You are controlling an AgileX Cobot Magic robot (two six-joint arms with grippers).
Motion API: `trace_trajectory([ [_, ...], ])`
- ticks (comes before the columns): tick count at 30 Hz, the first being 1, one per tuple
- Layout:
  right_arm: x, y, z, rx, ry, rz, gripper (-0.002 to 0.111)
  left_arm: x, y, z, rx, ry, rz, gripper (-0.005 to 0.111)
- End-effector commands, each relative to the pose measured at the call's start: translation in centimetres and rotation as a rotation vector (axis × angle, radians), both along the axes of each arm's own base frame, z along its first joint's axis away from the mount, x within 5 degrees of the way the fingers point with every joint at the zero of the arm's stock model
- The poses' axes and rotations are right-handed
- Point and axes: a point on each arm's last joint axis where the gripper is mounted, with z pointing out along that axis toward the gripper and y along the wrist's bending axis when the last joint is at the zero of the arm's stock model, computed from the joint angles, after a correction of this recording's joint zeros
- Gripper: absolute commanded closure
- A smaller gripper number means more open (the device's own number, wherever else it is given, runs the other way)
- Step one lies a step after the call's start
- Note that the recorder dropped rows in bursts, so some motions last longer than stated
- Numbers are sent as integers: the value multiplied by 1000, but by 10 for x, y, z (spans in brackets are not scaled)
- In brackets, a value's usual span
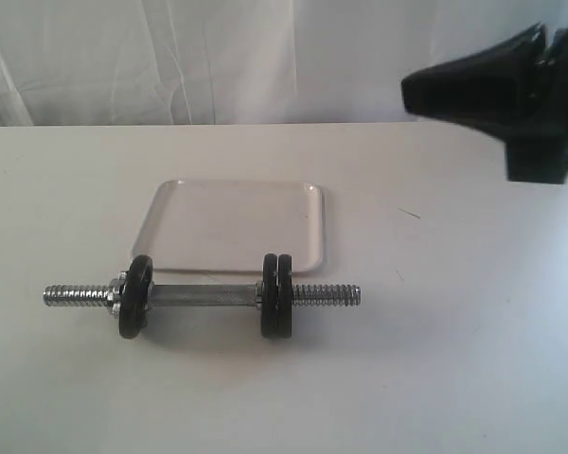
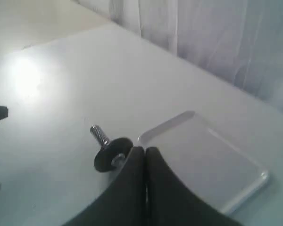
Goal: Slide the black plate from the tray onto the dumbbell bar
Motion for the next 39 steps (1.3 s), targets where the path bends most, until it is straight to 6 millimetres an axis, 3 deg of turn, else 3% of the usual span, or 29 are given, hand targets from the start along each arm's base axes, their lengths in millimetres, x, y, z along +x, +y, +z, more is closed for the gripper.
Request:
trace_trajectory([
  [1, -52, -6, 33, 30, -214, -26, 108, 0, 0, -1, -17, -5, 5, 107],
  [8, -134, -15, 56, 62, -486, -25, 108, 0, 0, -1, -17, -5, 5, 107],
  [15, -197, -21, 58, 84, -683, -24, 108, 0, 0, -1, -17, -5, 5, 107],
  [19, -222, -24, 54, 93, -761, -23, 108, 0, 0, -1, -17, -5, 5, 107],
  [22, -224, -25, 39, 105, -755, -26, 108, 0, 0, -1, -17, -5, 5, 107],
  [27, -218, -29, -18, 116, -652, 75, 108, 0, 0, -1, -17, -5, 5, 107],
  [32, -187, -34, -75, -30, -562, 62, 108, 0, 0, -1, -17, -5, 5, 107],
  [39, -165, -37, -94, -12, -535, -72, 108, 0, 0, -1, -17, -5, 5, 107],
])
